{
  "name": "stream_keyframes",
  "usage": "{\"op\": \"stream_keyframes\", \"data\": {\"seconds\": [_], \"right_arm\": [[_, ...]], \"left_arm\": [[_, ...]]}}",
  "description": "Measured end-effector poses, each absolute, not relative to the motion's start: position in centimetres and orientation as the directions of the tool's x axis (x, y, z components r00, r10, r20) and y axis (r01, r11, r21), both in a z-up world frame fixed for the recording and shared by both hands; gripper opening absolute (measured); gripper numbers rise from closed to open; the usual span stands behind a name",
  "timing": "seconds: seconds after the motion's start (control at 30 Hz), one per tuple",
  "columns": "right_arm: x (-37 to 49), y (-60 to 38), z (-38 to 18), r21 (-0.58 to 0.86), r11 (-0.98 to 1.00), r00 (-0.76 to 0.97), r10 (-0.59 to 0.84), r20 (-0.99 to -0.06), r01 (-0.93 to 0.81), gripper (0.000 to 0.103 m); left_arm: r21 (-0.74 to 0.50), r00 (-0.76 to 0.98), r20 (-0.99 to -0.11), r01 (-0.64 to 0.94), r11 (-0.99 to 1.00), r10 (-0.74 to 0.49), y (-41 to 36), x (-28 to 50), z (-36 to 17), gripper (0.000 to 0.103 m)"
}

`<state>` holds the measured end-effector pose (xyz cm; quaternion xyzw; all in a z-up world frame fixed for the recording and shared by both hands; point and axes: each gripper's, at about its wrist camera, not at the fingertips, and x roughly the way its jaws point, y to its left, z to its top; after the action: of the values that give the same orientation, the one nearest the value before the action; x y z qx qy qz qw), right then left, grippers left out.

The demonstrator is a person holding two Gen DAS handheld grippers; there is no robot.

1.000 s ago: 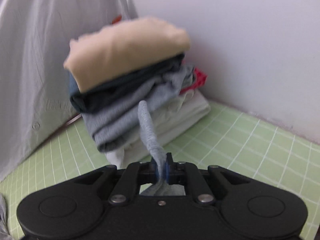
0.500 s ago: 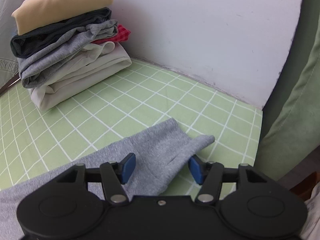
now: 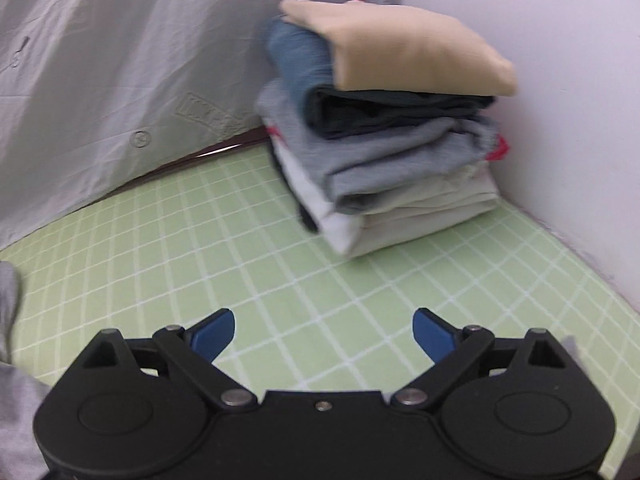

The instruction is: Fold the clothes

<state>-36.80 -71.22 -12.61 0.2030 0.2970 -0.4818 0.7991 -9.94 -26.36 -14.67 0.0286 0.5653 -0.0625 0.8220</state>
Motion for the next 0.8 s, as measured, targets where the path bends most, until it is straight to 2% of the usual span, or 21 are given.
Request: {"op": "stream_keyframes", "data": {"seconds": [0.07, 0.23, 0.37, 0.53, 0.67, 0.73, 0.77, 0.8], "right_arm": [[-32.2, -69.9, -12.3, 0.096, 0.547, 0.456, -0.573, -0.681, 0.832, 0.097], [-21.6, -66.7, -12.5, 0.22, 0.706, 0.634, -0.397, -0.664, 0.673, 0.097], [-13.3, -63.8, -13.6, 0.231, 0.824, 0.698, -0.249, -0.671, 0.516, 0.097], [-5.3, -61.7, -16.3, 0.192, 0.901, 0.666, -0.131, -0.734, 0.389, 0.097], [-2.5, -61.4, -17.9, 0.118, 0.931, 0.612, -0.127, -0.781, 0.344, 0.096], [-1.8, -62.0, -18.1, 0.12, 0.947, 0.607, -0.092, -0.789, 0.299, 0.085], [-1.5, -62.1, -18.0, 0.11, 0.956, 0.612, -0.083, -0.787, 0.271, 0.075], [-1.2, -62.2, -18.0, 0.099, 0.965, 0.616, -0.074, -0.784, 0.242, 0.048]], "left_arm": [[-0.015, 0.361, -0.931, 0.126, 0.992, -0.06, -26.0, -10.5, -13.0, 0.103], [0.023, 0.372, -0.928, 0.13, 0.991, -0.028, -26.8, -6.3, -12.7, 0.103], [0.034, 0.385, -0.922, 0.148, 0.988, -0.026, -26.0, -1.4, -13.4, 0.103], [0.078, 0.388, -0.922, 0.179, 0.981, 0.002, -27.5, 2.3, -15.1, 0.103], [0.092, 0.401, -0.916, 0.213, 0.973, -0.001, -28.7, 4.4, -15.8, 0.103], [0.107, 0.417, -0.909, 0.24, 0.965, -0.003, -29.2, 4.7, -15.8, 0.103], [0.115, 0.425, -0.905, 0.253, 0.961, -0.003, -29.5, 4.7, -15.7, 0.103], [0.124, 0.432, -0.902, 0.263, 0.957, -0.003, -29.7, 4.7, -15.6, 0.103]]}}
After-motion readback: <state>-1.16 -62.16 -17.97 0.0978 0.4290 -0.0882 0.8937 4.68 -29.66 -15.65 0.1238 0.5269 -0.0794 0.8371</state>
